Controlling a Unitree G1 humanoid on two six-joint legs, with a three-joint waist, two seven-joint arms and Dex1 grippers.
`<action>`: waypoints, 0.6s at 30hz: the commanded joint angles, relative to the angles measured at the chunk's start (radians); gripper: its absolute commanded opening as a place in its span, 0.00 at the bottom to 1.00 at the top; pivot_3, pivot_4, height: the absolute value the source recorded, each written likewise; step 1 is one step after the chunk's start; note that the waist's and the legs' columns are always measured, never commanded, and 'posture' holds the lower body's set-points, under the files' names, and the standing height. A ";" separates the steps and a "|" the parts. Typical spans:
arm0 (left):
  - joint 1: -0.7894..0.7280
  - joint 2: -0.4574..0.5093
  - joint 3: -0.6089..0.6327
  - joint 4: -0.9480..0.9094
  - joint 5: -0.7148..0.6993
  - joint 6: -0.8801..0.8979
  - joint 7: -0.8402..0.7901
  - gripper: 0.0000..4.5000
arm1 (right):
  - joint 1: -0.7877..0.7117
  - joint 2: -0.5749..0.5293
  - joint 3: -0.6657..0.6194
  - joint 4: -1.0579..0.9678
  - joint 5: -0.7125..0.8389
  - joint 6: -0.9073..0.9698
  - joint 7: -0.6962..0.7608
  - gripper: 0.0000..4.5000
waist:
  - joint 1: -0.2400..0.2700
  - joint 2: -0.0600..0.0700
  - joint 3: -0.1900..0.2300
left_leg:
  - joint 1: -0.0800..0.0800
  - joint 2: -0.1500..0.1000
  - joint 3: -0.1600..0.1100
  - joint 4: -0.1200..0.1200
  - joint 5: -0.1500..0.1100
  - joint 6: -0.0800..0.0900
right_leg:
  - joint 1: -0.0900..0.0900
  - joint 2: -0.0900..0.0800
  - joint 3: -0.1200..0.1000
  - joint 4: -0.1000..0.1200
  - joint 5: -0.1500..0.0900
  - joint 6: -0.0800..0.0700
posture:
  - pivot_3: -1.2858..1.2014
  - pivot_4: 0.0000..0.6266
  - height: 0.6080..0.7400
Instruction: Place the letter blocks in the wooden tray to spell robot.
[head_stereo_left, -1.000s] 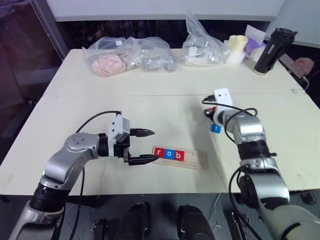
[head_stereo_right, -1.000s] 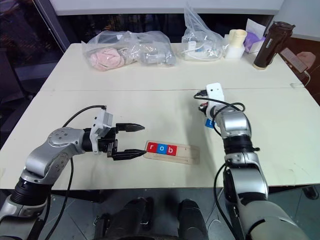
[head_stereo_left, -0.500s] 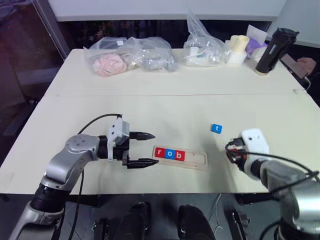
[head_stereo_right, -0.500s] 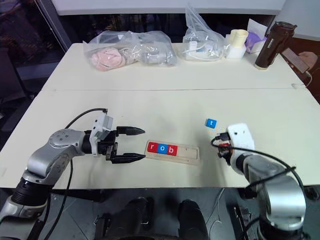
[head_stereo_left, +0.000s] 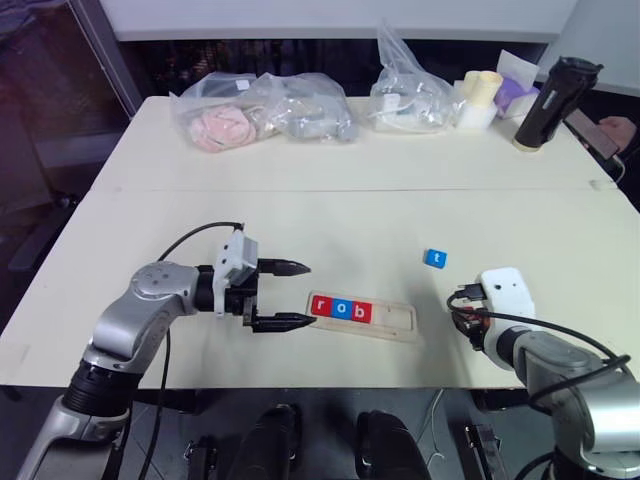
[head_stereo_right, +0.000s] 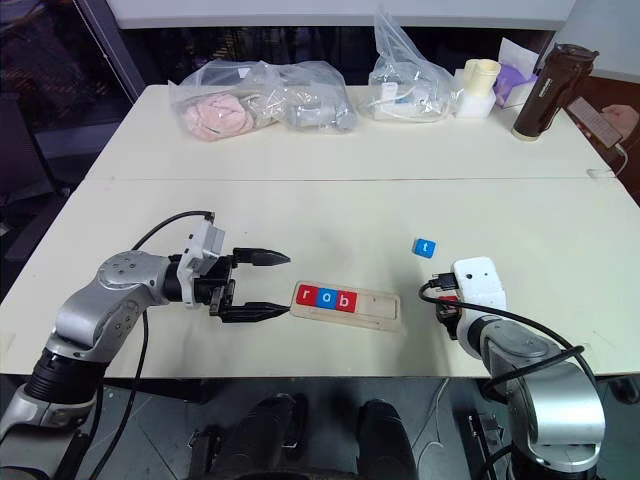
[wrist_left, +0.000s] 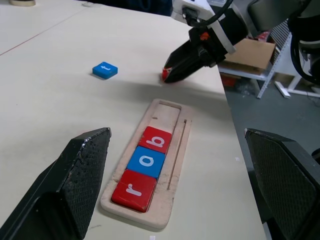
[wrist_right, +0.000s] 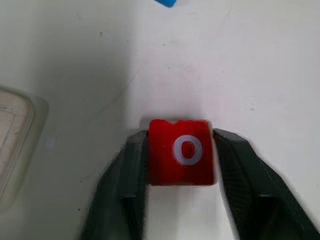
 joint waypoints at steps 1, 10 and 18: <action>0.002 0.007 0.014 -0.020 -0.001 -0.015 -0.003 1.00 | -0.068 -0.234 0.004 -0.012 0.126 -0.025 0.204 0.92 | 0.000 0.003 0.002 | 0.000 0.000 0.000 0.001 0.000 0.000 | 0.000 0.000 0.000 0.000 0.000 0.000 | 0.52 0.24 0.98; -0.014 0.000 0.008 -0.009 0.004 -0.013 -0.001 1.00 | 0.043 -0.735 0.044 0.306 0.128 -0.822 0.783 0.99 | 0.001 0.001 0.003 | 0.000 0.001 0.000 0.001 -0.001 0.002 | 0.004 -0.001 -0.003 -0.006 0.000 0.001 | 0.52 0.24 0.98; -0.011 -0.002 0.010 -0.021 0.007 -0.011 0.006 1.00 | -0.080 -0.734 0.212 0.763 0.015 -1.297 1.018 0.99 | 0.000 0.001 0.003 | -0.001 0.000 0.001 0.003 -0.003 0.004 | 0.006 -0.001 -0.002 -0.011 0.002 0.003 | 0.52 0.24 0.98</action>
